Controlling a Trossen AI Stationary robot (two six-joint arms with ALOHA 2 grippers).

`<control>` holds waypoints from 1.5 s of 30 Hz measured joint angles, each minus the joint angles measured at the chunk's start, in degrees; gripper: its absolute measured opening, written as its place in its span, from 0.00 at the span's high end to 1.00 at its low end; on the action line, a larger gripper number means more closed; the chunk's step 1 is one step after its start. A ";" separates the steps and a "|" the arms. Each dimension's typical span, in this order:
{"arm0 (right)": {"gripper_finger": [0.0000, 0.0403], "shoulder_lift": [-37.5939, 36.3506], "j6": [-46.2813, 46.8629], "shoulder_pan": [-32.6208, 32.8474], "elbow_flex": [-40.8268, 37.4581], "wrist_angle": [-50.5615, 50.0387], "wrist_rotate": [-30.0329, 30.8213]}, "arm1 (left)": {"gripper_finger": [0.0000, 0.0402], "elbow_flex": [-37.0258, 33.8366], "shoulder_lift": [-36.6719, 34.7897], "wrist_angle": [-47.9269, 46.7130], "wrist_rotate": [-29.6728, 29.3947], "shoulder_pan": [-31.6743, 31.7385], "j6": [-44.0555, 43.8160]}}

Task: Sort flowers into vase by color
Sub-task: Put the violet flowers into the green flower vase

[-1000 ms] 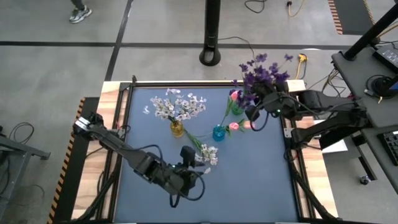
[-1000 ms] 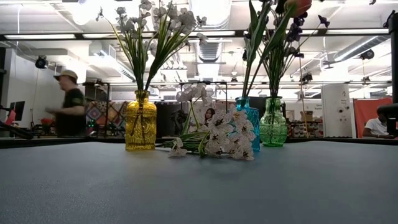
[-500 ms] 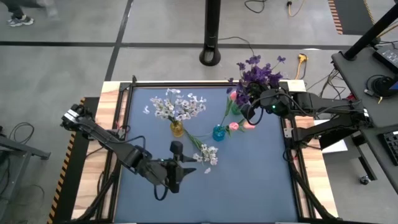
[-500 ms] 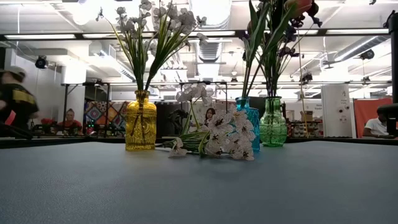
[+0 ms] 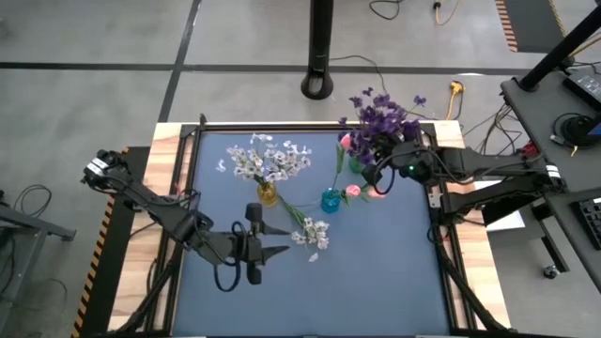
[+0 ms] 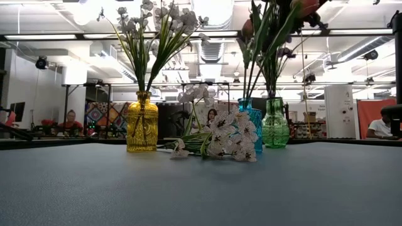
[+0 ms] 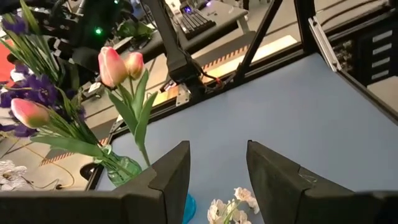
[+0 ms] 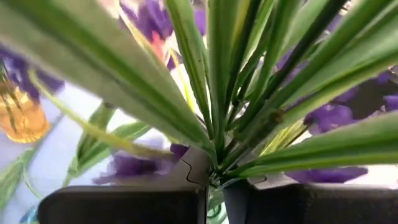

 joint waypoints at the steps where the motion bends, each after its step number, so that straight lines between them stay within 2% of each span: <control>1: 0.96 -0.06 -0.05 0.00 -0.46 -0.06 0.07 | 0.65 0.00 0.17 -0.01 0.00 0.00 0.14; 8: 0.96 -0.03 -1.23 0.00 -1.95 0.22 0.19 | 0.65 0.00 0.78 -0.01 -0.02 0.00 0.47; 15: 0.96 -0.49 -5.11 0.00 -5.20 8.15 0.28 | 0.65 0.25 0.81 0.01 -0.09 0.00 0.51; 45: 0.95 -0.01 -6.01 -0.66 -9.53 7.71 1.66 | 0.65 0.28 0.83 -0.25 -0.09 0.00 0.33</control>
